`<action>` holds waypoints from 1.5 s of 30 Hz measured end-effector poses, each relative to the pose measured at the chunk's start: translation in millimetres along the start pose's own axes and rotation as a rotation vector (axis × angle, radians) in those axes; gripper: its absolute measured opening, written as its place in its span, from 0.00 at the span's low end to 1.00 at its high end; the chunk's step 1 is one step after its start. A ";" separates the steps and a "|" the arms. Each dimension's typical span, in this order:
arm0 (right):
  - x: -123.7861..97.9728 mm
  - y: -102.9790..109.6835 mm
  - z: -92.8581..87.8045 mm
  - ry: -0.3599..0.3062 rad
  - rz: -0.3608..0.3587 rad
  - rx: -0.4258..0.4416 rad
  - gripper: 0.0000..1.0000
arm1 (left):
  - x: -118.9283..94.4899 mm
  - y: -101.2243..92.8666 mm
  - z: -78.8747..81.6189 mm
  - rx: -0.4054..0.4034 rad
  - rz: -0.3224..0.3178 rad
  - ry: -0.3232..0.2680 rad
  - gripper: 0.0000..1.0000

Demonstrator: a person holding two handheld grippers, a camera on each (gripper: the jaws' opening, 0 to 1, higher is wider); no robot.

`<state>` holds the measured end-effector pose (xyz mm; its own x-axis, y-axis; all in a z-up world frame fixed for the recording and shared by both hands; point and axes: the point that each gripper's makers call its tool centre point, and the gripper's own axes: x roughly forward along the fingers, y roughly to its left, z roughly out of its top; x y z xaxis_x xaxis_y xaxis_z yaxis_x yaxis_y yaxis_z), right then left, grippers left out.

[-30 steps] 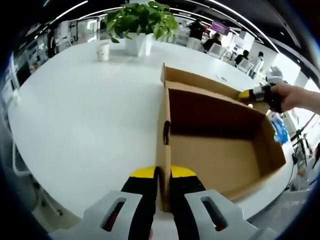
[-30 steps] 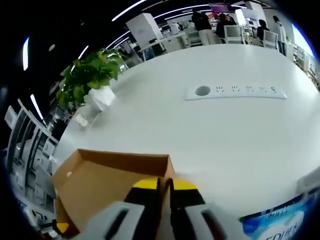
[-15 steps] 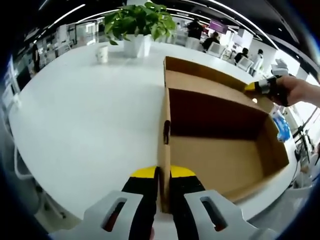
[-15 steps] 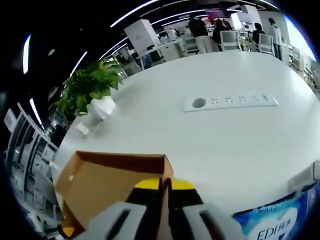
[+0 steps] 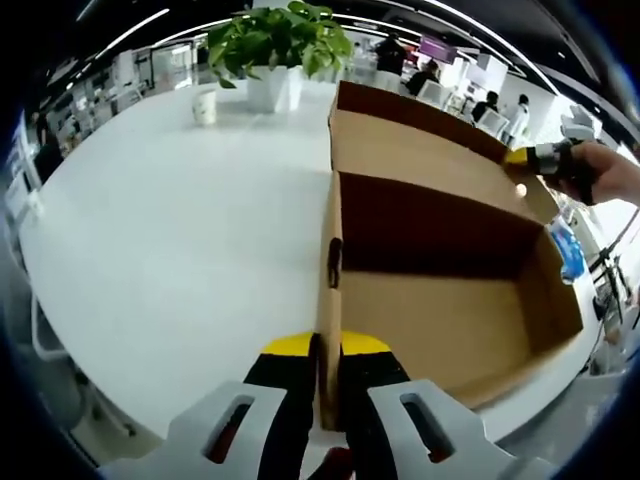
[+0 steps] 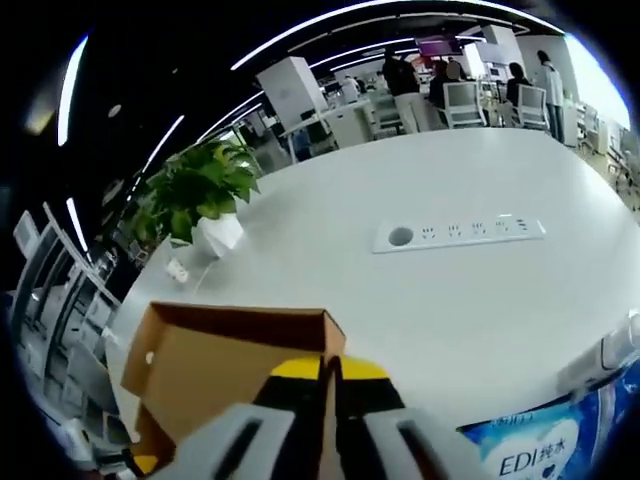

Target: Operate the shoe box by opening the lid, removing the specified soft item, and placing it in the target area until the item is outside and the box remains undamaged.

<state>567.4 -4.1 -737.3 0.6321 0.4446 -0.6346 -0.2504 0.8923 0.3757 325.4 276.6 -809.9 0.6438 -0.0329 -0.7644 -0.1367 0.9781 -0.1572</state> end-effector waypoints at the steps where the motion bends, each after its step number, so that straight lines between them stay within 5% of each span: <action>1: -2.1 1.1 1.0 -0.005 0.001 -0.004 0.00 | 0.0 0.0 0.0 0.000 0.001 0.000 0.04; 20: -69.4 47.3 13.3 -0.113 0.046 -0.081 0.00 | 0.4 0.2 -0.1 0.012 0.006 0.001 0.04; 45: -93.1 52.2 17.7 -0.174 0.087 -0.155 0.00 | 1.9 0.9 -0.4 -0.012 0.014 0.009 0.05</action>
<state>508.4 -0.3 -646.6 0.7165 0.5121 -0.4737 -0.4103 0.8586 0.3074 326.2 277.3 -811.7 0.6351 -0.0212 -0.7722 -0.1543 0.9760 -0.1538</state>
